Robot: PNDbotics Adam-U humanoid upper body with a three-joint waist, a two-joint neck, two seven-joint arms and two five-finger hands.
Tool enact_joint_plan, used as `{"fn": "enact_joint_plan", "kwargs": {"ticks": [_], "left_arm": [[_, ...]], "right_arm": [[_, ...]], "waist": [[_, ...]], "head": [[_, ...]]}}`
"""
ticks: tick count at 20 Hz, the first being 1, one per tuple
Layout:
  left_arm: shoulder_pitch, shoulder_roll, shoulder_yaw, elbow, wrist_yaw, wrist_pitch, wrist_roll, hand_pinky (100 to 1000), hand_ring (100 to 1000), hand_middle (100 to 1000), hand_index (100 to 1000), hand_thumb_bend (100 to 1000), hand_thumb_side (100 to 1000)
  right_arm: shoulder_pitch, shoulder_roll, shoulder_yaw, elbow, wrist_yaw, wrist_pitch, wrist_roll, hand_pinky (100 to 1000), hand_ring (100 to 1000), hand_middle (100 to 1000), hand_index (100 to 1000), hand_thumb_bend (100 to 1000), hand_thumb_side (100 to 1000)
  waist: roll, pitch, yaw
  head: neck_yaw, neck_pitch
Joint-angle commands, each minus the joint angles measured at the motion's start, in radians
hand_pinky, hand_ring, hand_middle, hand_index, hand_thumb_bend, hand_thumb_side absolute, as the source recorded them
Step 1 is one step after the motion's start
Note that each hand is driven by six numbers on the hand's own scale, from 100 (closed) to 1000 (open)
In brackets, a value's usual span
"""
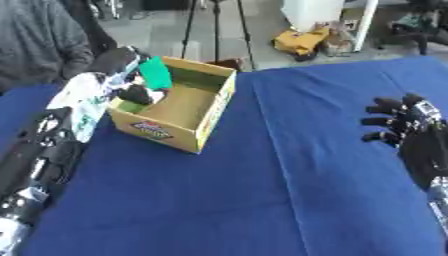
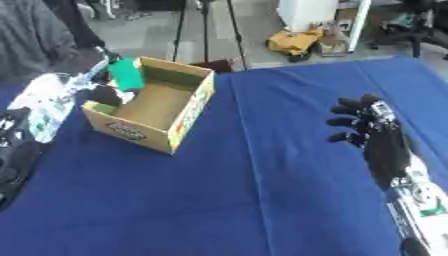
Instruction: Pick up objects on the table and place them in the box.
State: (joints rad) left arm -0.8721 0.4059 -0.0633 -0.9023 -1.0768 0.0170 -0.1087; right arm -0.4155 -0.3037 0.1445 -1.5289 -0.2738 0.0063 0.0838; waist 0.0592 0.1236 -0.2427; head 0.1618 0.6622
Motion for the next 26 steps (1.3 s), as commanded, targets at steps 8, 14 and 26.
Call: {"fn": "enact_joint_plan", "kwargs": {"ticks": [8,14,26], "left_arm": [[-0.048,-0.003,0.047,0.181,-0.112,0.015,-0.039,596,563,571,708,214,561],[-0.043,0.002,0.054,0.180,-0.111,-0.004,-0.127,632,648,685,803,948,806],[0.021,0.099,0.077,-0.152,0.136,-0.008,0.018,585,558,561,692,996,975]], "right_arm": [[-0.034,-0.009,0.011,-0.008,0.014,0.002,0.018,569,725,731,842,100,1000],[-0.034,-0.011,0.008,-0.009,0.014,0.001,0.016,569,725,731,841,100,1000],[-0.007,-0.009,-0.012,-0.007,0.011,-0.003,0.002,569,725,730,841,100,1000]], "waist": [[0.011,0.004,-0.037],[0.010,0.008,-0.039],[-0.009,-0.011,0.013]], "head": [[0.028,-0.036],[0.025,-0.037],[0.003,-0.032]]}}
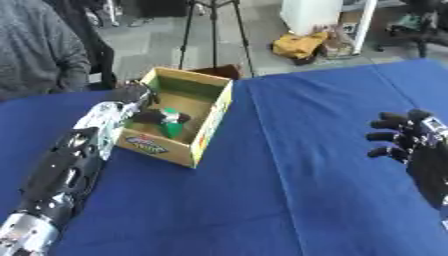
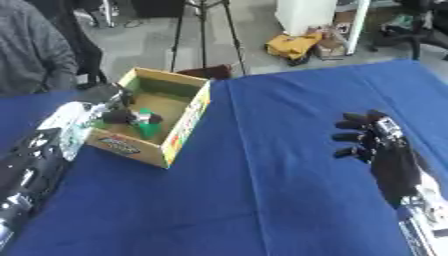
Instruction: Pick up objects on the table and place them in the box.
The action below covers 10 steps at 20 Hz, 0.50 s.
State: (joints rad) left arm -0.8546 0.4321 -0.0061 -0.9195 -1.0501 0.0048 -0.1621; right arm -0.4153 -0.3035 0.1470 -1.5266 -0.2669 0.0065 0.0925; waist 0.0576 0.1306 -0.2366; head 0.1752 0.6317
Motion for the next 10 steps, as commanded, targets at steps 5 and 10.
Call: {"fn": "enact_joint_plan", "kwargs": {"ticks": [5,10], "left_arm": [[0.183,0.159,0.058,-0.519,0.521,0.032,0.216,553,532,546,679,800,931],[0.427,0.148,0.076,-0.779,0.979,-0.016,0.213,512,500,526,670,726,935]], "right_arm": [[0.001,-0.013,-0.026,-0.012,0.003,-0.007,-0.017,569,725,730,841,100,1000],[0.002,-0.012,-0.033,-0.016,0.001,-0.010,-0.023,569,725,730,841,100,1000]], "waist": [[-0.017,-0.024,0.057],[-0.026,-0.023,0.093]], "head": [[-0.034,0.001],[-0.053,0.006]]}}
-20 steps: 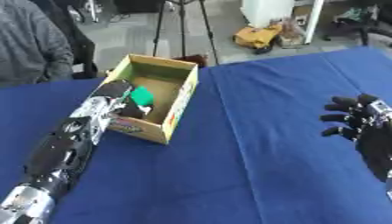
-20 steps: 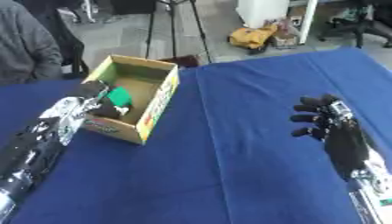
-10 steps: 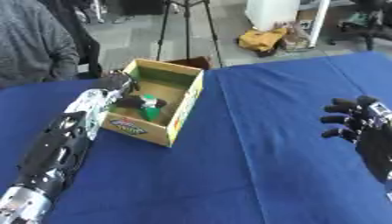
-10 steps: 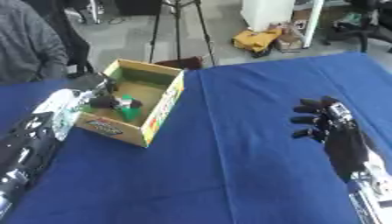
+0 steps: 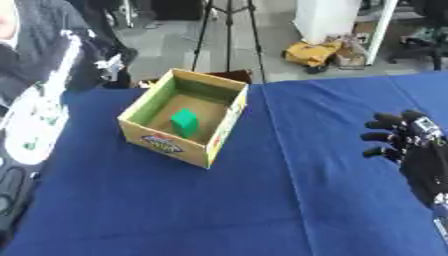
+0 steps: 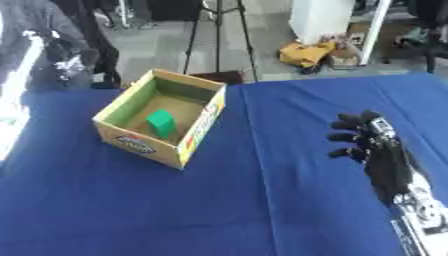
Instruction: Pick up objects on the table and place them in the box.
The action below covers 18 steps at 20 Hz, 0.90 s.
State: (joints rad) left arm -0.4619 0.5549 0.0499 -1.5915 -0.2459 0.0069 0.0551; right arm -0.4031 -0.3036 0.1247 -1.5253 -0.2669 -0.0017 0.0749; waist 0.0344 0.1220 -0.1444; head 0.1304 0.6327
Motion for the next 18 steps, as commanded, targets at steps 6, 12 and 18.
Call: {"fn": "enact_joint_plan", "kwargs": {"ticks": [6,12,18], "left_arm": [[0.202,-0.057,0.051,-0.188,0.360,-0.022,-0.048,502,491,525,673,697,950],[0.260,-0.115,0.054,-0.186,0.443,0.004,-0.045,496,485,520,667,673,957],[0.273,-0.147,0.059,-0.196,0.453,0.009,-0.050,496,485,520,668,668,962]], "right_arm": [[-0.007,-0.013,-0.019,-0.022,-0.004,-0.005,-0.015,568,724,728,839,100,1000],[-0.004,-0.012,-0.021,-0.026,-0.008,-0.007,-0.021,568,723,727,838,100,1000],[-0.002,-0.013,-0.022,-0.027,-0.009,-0.007,-0.023,568,722,727,838,100,1000]], "waist": [[-0.014,-0.015,0.015],[-0.014,-0.016,0.020],[-0.010,-0.015,0.020]], "head": [[-0.016,0.010],[-0.015,0.017],[-0.013,0.022]]}}
